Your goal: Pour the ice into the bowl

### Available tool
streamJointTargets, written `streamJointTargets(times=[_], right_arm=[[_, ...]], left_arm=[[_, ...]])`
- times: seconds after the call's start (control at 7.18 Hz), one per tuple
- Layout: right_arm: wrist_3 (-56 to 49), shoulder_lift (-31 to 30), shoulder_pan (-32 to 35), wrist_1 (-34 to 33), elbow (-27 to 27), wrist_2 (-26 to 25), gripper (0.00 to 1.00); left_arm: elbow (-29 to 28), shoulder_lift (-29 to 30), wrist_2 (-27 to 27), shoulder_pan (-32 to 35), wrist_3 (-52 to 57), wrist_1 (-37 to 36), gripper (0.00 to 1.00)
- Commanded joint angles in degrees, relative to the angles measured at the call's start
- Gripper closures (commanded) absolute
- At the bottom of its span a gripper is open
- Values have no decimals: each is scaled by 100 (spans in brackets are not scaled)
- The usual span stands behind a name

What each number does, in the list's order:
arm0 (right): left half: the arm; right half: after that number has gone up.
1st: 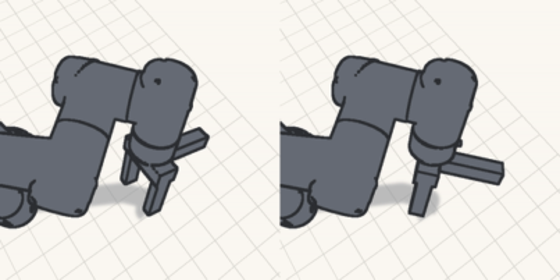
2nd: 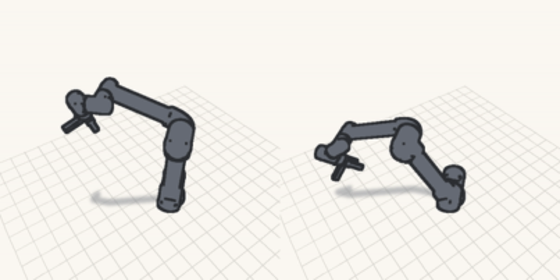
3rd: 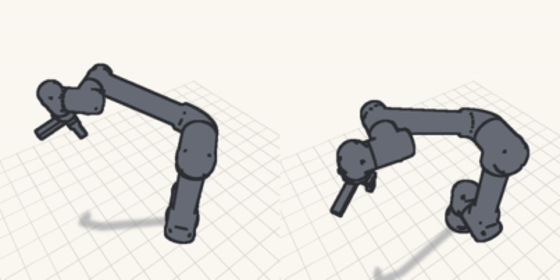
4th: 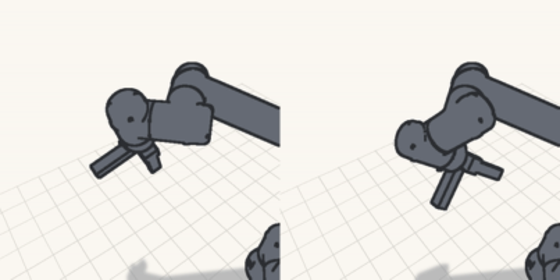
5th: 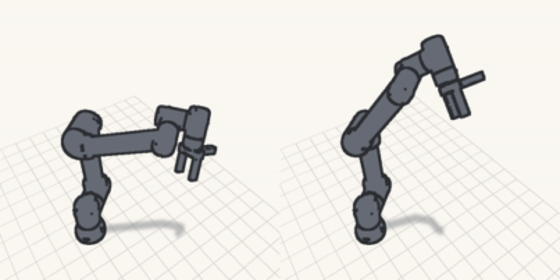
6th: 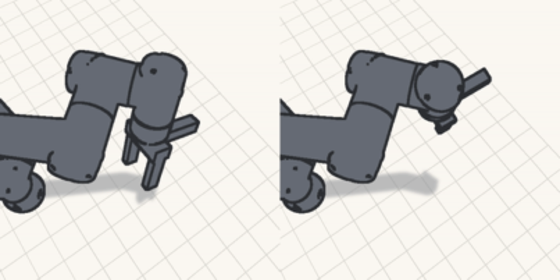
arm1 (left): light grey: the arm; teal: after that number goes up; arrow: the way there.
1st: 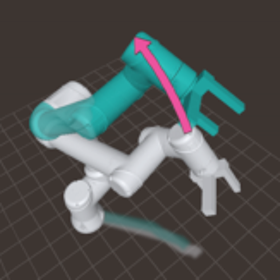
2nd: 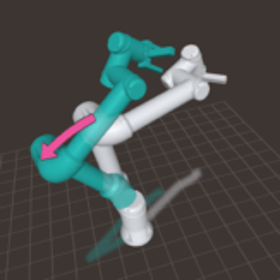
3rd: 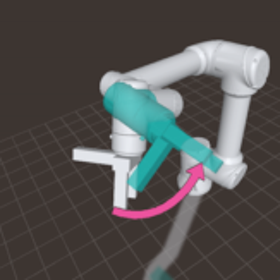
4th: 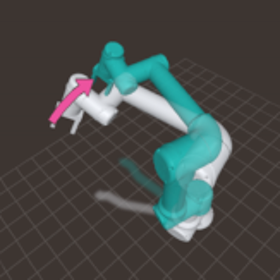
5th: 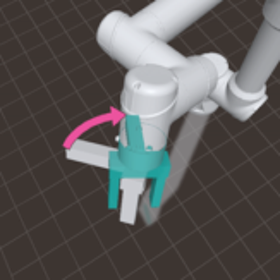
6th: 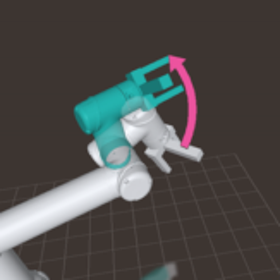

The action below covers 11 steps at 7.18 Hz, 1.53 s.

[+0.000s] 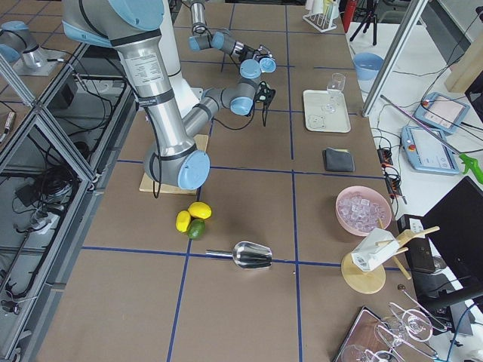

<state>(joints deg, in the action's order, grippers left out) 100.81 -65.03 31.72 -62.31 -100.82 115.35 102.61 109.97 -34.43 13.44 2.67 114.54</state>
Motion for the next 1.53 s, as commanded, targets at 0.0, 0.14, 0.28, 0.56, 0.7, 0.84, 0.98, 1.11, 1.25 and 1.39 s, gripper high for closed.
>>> streamJointTargets(times=[0.0,0.14,0.28,0.56,0.7,0.84,0.98,1.11,1.25,1.39], right_arm=[[0,-1,1,0,28,-3,0],[9,17,1,0,19,-3,0],[44,26,1,0,10,5,0],[88,-27,18,0,-25,5,0],[18,-97,10,0,18,5,0],[-9,-150,18,0,36,5,0],[9,-185,10,131,80,5,0],[35,-264,18,393,89,5,0],[9,-377,27,552,106,-3,0],[17,-379,36,571,133,5,0]], left_arm=[[84,7,41,-121,882,-746,100],[145,33,50,-192,1137,-783,100],[163,59,59,-236,1679,-897,100],[102,218,549,-332,2621,-1082,100],[40,218,734,-359,3173,-1292,100],[75,270,953,-385,3570,-1311,100],[92,323,1077,-394,4053,-1303,100],[49,358,1287,-412,4136,-1311,100],[31,315,1420,-395,4154,-1311,100],[66,349,1430,-377,4032,-1215,100]])
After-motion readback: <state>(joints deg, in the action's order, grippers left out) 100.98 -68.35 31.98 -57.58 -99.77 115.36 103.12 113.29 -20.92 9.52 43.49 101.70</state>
